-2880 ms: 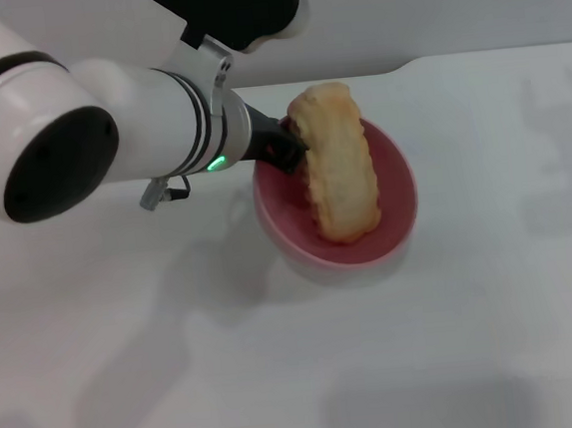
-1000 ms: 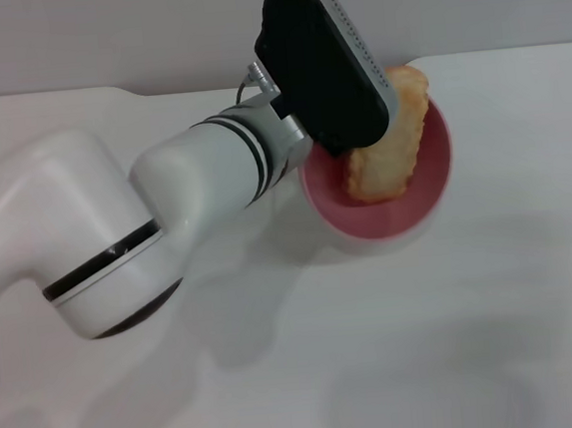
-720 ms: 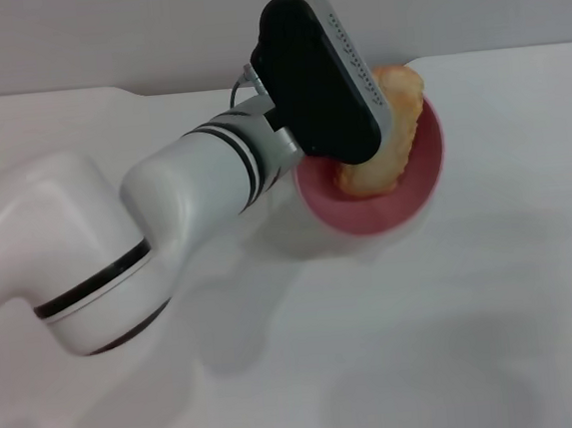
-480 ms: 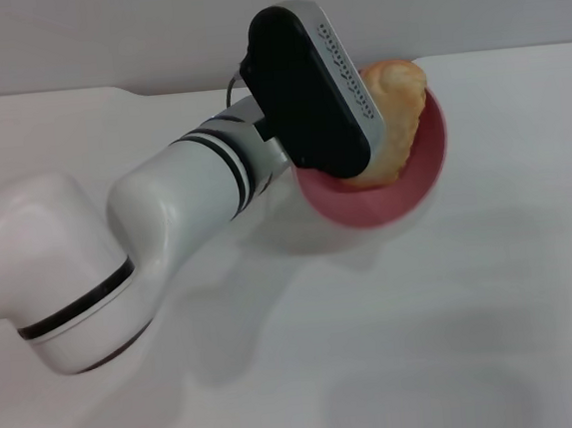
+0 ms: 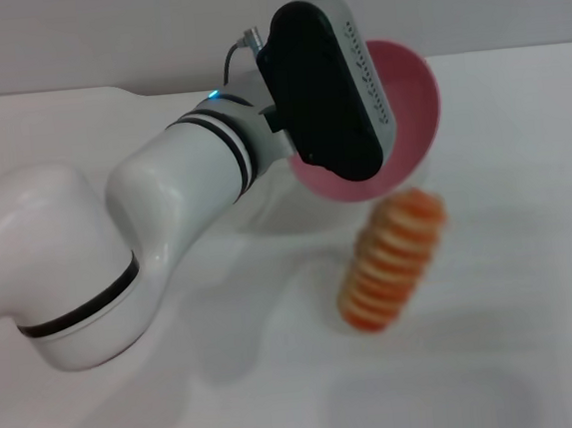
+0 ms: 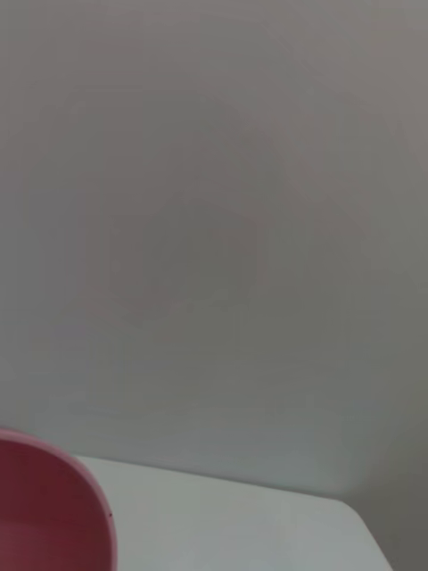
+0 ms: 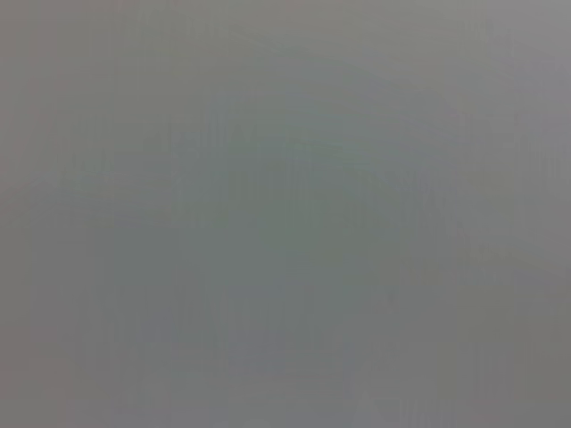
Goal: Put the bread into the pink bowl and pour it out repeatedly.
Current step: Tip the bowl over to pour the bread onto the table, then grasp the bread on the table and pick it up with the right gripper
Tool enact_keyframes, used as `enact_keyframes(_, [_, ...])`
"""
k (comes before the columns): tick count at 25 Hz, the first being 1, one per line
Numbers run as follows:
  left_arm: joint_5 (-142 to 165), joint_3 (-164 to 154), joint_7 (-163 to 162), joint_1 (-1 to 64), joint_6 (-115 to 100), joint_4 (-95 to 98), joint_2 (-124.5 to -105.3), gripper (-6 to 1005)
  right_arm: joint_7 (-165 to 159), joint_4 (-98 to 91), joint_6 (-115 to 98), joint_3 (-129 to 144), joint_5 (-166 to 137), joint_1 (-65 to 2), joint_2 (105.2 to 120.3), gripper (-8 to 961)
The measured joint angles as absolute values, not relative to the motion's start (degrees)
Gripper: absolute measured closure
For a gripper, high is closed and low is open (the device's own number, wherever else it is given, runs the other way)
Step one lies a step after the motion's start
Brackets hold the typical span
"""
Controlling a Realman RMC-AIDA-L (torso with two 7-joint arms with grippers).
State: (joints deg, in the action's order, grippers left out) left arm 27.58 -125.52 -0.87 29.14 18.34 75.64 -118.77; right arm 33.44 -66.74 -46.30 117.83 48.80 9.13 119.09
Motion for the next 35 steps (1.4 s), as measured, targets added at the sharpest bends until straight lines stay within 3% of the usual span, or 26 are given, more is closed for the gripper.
enact_keyframes(11, [30.08, -123.92, -5.75, 30.67, 19.02, 76.33, -118.80, 951, 33.46, -67.49, -44.76, 116.83, 49.36, 9.25, 119.10, 421])
enact_keyframes(15, [26.41, -121.38, -10.19, 31.70, 26.67, 80.16, -118.69, 950, 33.40, -76.79, -28.03, 110.19, 50.47, 10.38, 119.12, 407])
enact_keyframes(20, [16.50, -119.19, -10.59, 32.29, 43.65, 88.63, -118.41, 950, 28.85, -91.02, 13.47, 99.53, 50.63, 8.67, 118.87, 391])
enact_keyframes(32, [6.49, -113.69, -10.31, 31.78, 54.01, 87.93, -118.24, 950, 23.82, -87.03, 34.77, 103.70, 49.67, -2.21, 118.81, 350])
enact_keyframes(35, [5.68, -112.30, -10.31, 32.23, 55.83, 86.74, -118.31, 950, 21.24, -86.08, 35.76, 104.65, 47.76, -2.46, 118.81, 153])
